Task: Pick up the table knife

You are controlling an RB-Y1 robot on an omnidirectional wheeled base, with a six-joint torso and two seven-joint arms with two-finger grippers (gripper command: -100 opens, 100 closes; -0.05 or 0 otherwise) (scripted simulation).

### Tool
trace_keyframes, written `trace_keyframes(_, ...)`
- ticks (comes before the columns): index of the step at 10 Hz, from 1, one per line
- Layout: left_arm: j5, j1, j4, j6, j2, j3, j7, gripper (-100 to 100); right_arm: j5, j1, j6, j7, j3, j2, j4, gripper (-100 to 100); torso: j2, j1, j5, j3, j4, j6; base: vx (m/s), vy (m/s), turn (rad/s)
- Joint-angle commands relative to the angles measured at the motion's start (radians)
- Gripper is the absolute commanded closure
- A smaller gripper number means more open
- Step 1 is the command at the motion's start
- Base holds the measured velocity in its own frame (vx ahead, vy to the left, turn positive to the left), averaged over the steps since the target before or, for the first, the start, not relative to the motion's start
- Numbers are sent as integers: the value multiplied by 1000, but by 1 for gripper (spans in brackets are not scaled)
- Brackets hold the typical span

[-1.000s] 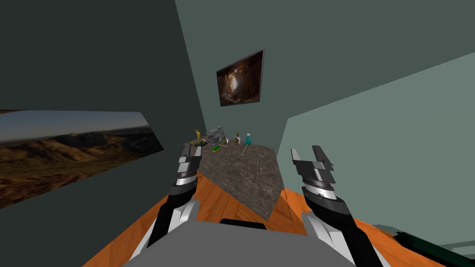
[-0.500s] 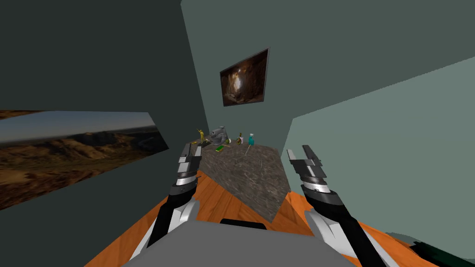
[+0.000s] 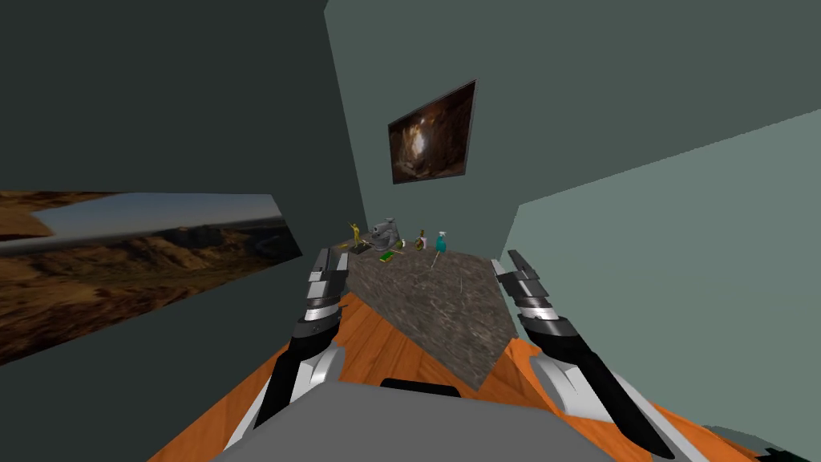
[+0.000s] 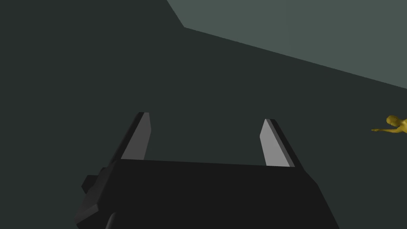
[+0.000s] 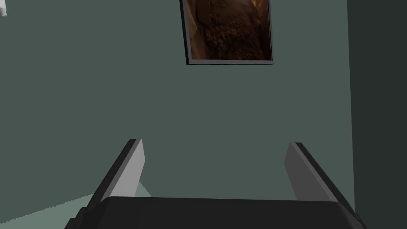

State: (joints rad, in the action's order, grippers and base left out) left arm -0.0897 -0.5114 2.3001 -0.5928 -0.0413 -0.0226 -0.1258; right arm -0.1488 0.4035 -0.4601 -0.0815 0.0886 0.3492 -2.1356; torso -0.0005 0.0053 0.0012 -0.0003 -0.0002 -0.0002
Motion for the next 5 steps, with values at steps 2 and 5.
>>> trace_keyframes(2, 0, 0, 0, 0, 0, 0, 0, 0, -29, -36, 43, 20, 4, 70, 47, -100, 0, -1, 0, 0, 0, 0, 10, 66, 49)
trace_keyframes(5, 0, 0, 0, 0, 0, 0, 0, 0, -64, -79, 101, 49, 0, 149, 106, -100, -1, 2, 0, 0, 0, 0, 16, 96, 79)
